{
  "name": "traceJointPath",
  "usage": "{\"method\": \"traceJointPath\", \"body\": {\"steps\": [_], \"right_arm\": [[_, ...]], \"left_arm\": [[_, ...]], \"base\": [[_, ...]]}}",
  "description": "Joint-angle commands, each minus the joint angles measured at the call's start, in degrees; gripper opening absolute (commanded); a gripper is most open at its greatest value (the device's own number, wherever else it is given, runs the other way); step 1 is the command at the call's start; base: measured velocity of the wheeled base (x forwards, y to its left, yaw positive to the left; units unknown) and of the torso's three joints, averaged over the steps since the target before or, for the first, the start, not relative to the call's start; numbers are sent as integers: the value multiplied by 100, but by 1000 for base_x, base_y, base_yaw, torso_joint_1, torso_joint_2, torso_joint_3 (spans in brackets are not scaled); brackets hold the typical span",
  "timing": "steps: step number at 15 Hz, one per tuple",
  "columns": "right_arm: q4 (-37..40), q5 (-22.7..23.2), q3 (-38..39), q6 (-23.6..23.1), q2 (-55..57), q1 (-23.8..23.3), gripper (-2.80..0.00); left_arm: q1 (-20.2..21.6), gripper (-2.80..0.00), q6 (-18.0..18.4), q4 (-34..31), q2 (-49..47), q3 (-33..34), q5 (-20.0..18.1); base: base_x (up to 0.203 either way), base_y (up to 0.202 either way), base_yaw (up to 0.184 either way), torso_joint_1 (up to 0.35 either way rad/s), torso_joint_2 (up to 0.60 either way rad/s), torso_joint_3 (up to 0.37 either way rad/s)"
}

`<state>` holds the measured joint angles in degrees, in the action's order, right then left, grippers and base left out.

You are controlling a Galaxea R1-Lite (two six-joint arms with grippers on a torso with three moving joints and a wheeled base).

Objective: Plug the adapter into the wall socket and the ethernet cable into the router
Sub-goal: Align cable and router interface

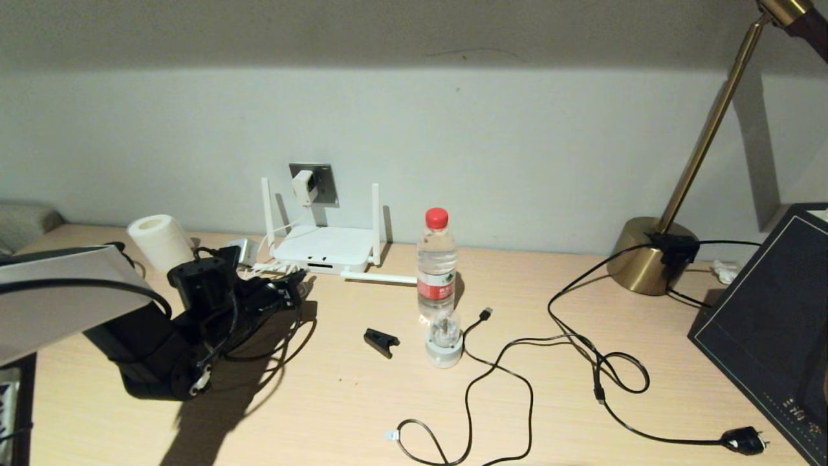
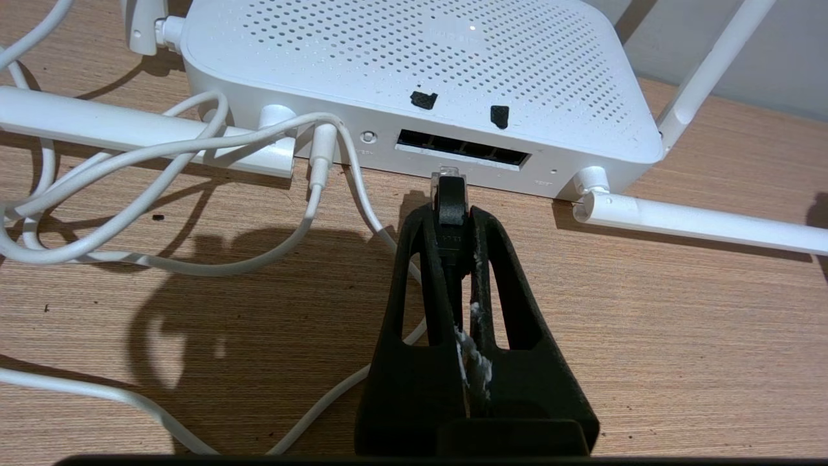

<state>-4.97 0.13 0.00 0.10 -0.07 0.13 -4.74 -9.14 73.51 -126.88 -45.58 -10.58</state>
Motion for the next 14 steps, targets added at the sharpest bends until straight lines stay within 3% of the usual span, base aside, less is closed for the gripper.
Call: {"method": "traceJointPath", "body": {"steps": [1,5,14], "right_arm": [[-4,4,202,-1,7,4,-280],[-4,4,202,-1,7,0,-280],[-4,4,202,-1,7,-3,-280]], "left_arm": [[0,-280,99,41,25,59,-5],[1,-280,159,120,128,313,3],[0,-280,290,120,-97,132,27]], "base": [[0,0,0,0,0,0],[0,0,0,0,0,0],[0,0,0,0,0,0]]}}
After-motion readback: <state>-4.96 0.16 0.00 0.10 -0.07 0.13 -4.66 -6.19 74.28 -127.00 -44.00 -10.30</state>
